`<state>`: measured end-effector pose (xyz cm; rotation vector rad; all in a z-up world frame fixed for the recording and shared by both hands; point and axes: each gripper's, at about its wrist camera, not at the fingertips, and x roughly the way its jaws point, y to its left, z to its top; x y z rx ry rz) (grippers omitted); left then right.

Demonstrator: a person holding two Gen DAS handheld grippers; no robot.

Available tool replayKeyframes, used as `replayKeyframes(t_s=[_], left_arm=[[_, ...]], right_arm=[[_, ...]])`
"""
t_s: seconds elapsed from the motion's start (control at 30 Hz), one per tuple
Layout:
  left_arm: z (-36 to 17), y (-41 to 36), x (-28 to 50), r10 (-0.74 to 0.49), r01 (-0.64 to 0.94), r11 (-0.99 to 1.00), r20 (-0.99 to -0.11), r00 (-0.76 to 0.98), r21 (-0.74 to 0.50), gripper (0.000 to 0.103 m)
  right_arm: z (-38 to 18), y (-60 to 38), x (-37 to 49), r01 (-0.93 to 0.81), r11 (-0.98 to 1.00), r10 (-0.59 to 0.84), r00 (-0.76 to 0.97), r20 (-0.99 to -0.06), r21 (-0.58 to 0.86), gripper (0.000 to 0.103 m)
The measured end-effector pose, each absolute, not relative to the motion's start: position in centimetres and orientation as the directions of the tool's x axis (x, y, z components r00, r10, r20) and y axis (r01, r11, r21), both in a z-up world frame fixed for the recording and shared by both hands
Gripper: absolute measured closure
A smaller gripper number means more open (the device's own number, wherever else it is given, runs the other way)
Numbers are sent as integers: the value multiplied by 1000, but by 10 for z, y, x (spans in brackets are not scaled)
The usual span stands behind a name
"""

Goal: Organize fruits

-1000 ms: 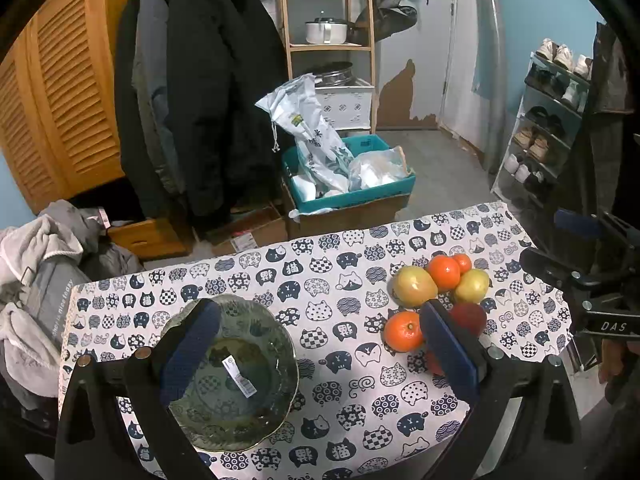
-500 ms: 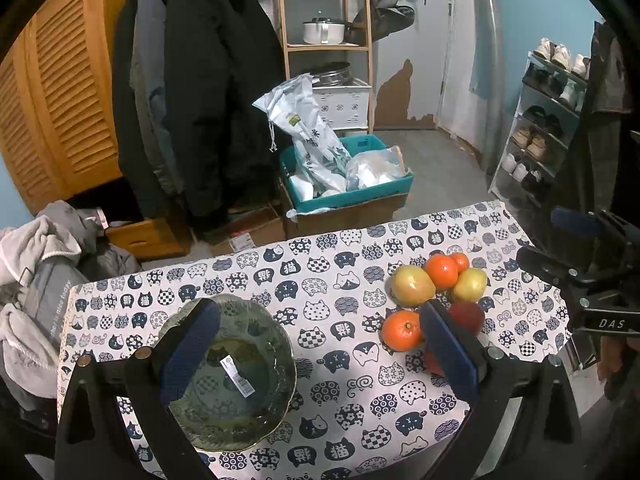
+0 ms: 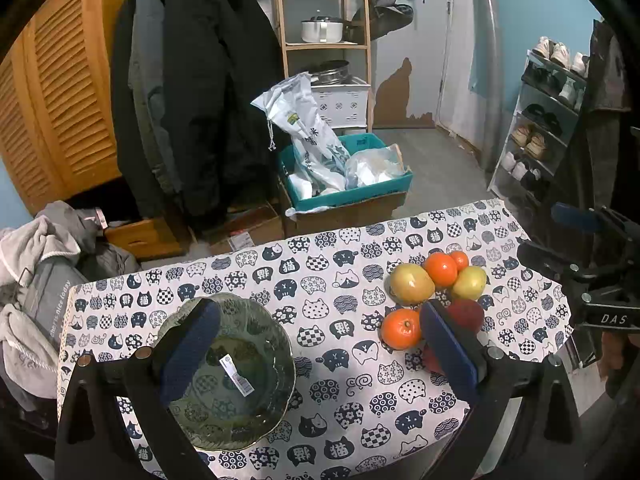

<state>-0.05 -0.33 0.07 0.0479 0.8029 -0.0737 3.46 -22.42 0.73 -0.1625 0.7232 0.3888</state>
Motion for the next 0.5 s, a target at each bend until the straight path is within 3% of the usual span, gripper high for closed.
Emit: replayKeyframes(t_s=[0.5], left_arm=[[1,-3,0,-46,82,996,-720,693,15,2]], right_arm=[[8,-224,35,-400,917,288,683,-671,-14,11]])
